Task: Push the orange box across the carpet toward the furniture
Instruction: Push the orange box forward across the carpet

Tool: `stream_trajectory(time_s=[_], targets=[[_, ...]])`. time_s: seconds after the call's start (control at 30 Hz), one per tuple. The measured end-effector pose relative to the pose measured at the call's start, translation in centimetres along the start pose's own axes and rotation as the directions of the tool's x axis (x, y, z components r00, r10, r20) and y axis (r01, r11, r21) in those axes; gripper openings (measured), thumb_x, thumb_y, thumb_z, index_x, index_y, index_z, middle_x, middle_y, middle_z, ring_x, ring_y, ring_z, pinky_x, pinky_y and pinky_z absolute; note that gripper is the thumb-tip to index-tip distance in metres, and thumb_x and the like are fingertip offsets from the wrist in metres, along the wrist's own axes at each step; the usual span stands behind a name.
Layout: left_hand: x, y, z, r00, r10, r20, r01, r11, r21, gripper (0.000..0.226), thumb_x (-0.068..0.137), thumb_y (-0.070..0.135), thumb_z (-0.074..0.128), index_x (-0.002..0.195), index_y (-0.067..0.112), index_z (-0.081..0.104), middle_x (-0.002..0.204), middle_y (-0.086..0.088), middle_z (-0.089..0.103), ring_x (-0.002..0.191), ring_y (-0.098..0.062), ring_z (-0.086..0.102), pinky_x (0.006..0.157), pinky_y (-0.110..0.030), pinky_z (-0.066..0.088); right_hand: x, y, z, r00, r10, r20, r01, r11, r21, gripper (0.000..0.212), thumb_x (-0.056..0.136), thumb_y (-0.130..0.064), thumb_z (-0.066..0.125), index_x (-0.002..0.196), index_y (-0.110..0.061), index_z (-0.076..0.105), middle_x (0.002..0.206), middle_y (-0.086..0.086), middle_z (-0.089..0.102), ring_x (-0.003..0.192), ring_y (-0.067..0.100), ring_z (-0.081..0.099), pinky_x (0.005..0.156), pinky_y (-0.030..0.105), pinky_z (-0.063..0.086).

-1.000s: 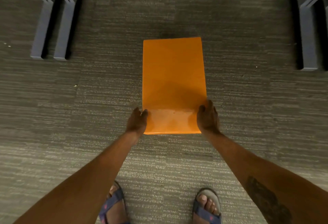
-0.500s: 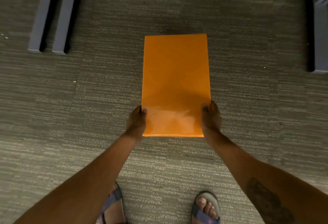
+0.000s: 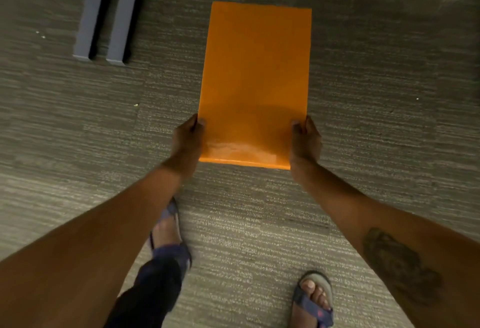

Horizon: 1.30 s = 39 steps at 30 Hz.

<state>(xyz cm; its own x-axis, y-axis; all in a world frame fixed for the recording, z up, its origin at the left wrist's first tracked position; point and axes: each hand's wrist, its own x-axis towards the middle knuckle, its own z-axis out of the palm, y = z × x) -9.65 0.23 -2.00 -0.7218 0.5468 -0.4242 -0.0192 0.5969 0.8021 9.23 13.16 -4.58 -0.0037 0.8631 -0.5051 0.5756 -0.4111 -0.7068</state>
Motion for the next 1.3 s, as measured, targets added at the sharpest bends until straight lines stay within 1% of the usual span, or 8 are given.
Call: stream_trajectory(time_s=[0.17, 0.37, 0.5, 0.63, 0.77, 0.93, 1.13, 1.3], targets=[[6.1, -1.1, -1.5, 0.995, 0.044, -0.087, -0.035, 0.995, 0.097, 0.036, 0.103, 0.03, 0.044, 0.131, 0.018, 0.063, 0.105, 0.005, 0.062, 0.093, -0.016, 0.058, 0.077, -0.03, 0.046, 1.7, -2.2, 5.0, 0.996, -0.051, -0.067, 0.051, 0.999, 0.005, 0.045, 0.104, -0.036, 0.046, 0.146, -0.02, 0.048, 0.141, 0.007, 0.06, 0.123, 0.031, 0.06, 0.101, 0.046, 0.049], [13.7, -2.1, -4.2, 0.995, 0.011, -0.097, -0.011, 1.0, -0.001, 0.035, 0.102, 0.03, 0.045, 0.131, 0.022, 0.063, 0.111, 0.01, 0.063, 0.097, -0.011, 0.059, 0.075, -0.023, 0.044, 4.0, -5.3, 11.3, 0.99, -0.079, -0.121, 0.081, 0.997, 0.011, 0.044, 0.104, -0.036, 0.045, 0.144, -0.018, 0.051, 0.139, 0.009, 0.062, 0.121, 0.031, 0.061, 0.1, 0.045, 0.05], [17.1, -1.9, -5.1, 0.995, 0.012, -0.103, -0.01, 1.0, 0.017, 0.033, 0.101, 0.031, 0.046, 0.125, 0.024, 0.067, 0.1, 0.013, 0.065, 0.081, -0.001, 0.057, 0.067, -0.02, 0.043, 5.3, -7.3, 13.6, 0.983, -0.088, -0.162, 0.084, 0.996, -0.028, 0.042, 0.103, -0.04, 0.046, 0.141, -0.023, 0.054, 0.137, 0.006, 0.063, 0.12, 0.029, 0.062, 0.098, 0.042, 0.049], [19.6, -1.5, -5.9, 0.995, 0.031, -0.098, -0.025, 0.998, 0.064, 0.036, 0.102, 0.034, 0.044, 0.129, 0.025, 0.065, 0.107, 0.013, 0.062, 0.094, -0.009, 0.059, 0.076, -0.023, 0.043, 6.1, -8.8, 15.1, 0.974, -0.129, -0.185, 0.123, 0.992, -0.04, 0.032, 0.103, -0.039, 0.047, 0.125, -0.02, 0.061, 0.121, 0.005, 0.07, 0.109, 0.027, 0.066, 0.09, 0.038, 0.052], [21.7, -1.5, -6.4, 0.997, 0.026, -0.077, -0.021, 0.997, 0.073, 0.037, 0.103, 0.033, 0.042, 0.129, 0.022, 0.065, 0.111, 0.006, 0.065, 0.099, -0.013, 0.057, 0.079, -0.024, 0.041, 6.8, -9.9, 16.5, 0.972, -0.139, -0.189, 0.133, 0.99, -0.044, 0.037, 0.103, -0.037, 0.047, 0.135, -0.02, 0.057, 0.132, 0.005, 0.065, 0.119, 0.026, 0.062, 0.099, 0.04, 0.05], [23.5, -1.9, -6.5, 0.997, 0.049, -0.061, -0.043, 0.994, 0.102, 0.037, 0.103, 0.035, 0.041, 0.129, 0.022, 0.065, 0.108, 0.01, 0.062, 0.096, -0.012, 0.057, 0.062, -0.016, 0.037, 7.7, -10.4, 17.7, 0.968, -0.13, -0.215, 0.109, 0.988, -0.106, 0.043, 0.104, -0.039, 0.046, 0.142, -0.021, 0.053, 0.138, 0.005, 0.063, 0.123, 0.027, 0.061, 0.096, 0.033, 0.046], [24.6, -2.3, -7.0, 0.995, 0.096, -0.031, -0.09, 0.984, 0.157, 0.039, 0.102, 0.039, 0.043, 0.13, 0.022, 0.064, 0.113, 0.001, 0.07, 0.097, -0.016, 0.063, 0.063, -0.019, 0.041, 8.1, -10.4, 18.6, 0.96, -0.159, -0.231, 0.152, 0.987, -0.048, 0.035, 0.104, -0.035, 0.047, 0.132, -0.019, 0.06, 0.125, 0.005, 0.07, 0.113, 0.025, 0.067, 0.092, 0.037, 0.052], [24.0, -1.4, -6.9, 0.989, 0.146, -0.012, -0.137, 0.948, 0.288, 0.038, 0.104, 0.037, 0.037, 0.126, 0.02, 0.063, 0.106, 0.0, 0.066, 0.091, -0.017, 0.059, 0.059, -0.018, 0.036, 8.2, -10.4, 18.6, 0.95, -0.241, -0.197, 0.215, 0.966, -0.146, 0.04, 0.106, -0.032, 0.043, 0.139, -0.012, 0.052, 0.135, 0.011, 0.062, 0.121, 0.029, 0.062, 0.089, 0.031, 0.045]])
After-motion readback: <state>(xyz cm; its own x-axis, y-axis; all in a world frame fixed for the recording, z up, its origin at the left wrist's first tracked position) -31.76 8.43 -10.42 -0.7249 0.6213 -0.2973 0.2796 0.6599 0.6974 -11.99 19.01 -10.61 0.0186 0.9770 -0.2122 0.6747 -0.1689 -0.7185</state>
